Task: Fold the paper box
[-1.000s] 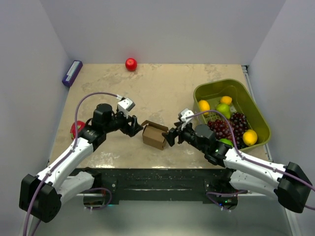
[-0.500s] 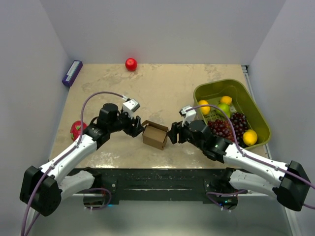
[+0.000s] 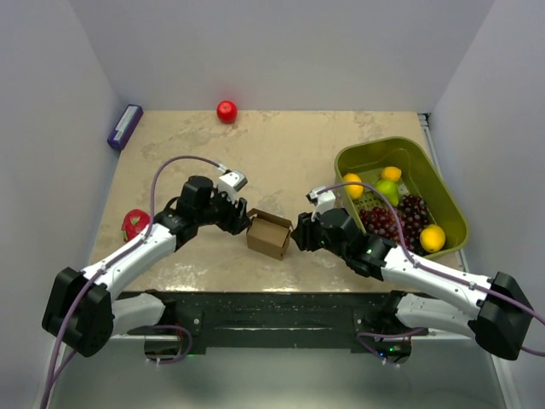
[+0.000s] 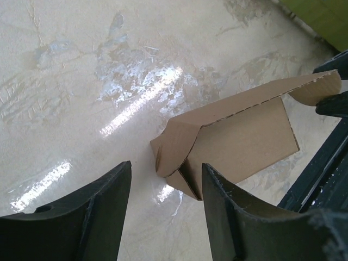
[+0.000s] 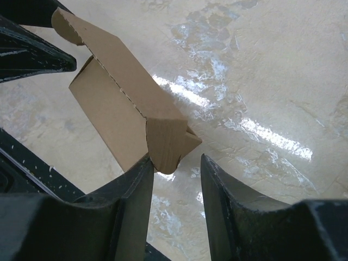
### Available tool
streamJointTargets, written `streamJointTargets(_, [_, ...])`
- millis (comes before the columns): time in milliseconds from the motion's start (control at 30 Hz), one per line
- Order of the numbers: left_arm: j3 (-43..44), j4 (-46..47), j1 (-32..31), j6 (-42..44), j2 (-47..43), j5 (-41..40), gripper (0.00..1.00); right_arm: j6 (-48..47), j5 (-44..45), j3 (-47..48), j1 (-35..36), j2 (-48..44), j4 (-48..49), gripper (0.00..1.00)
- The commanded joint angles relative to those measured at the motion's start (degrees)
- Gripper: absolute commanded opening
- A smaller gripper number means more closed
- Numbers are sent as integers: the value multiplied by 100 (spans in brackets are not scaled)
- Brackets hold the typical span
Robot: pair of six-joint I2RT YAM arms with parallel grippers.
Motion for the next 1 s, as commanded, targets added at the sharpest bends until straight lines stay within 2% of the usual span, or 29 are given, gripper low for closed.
streamJointTargets(0, [242,295,-46,-206,122,-10,58,151,207,299,48,-9,-14,40])
streamJointTargets(333, [312,427,-82,-356,570,228,52,160,207,387,48,70,-5,31])
streamJointTargets(367, [312,427,-90,-356,614,228,50,178,190,421,48,88,-6,26])
streamJointTargets(567, [286,392,-196,-364,693,228,42,274,128,553,48,237,3,14])
streamJointTargets(967, [259,322,-442,-391,685,184,38,538,-109,729,57,641,56,7])
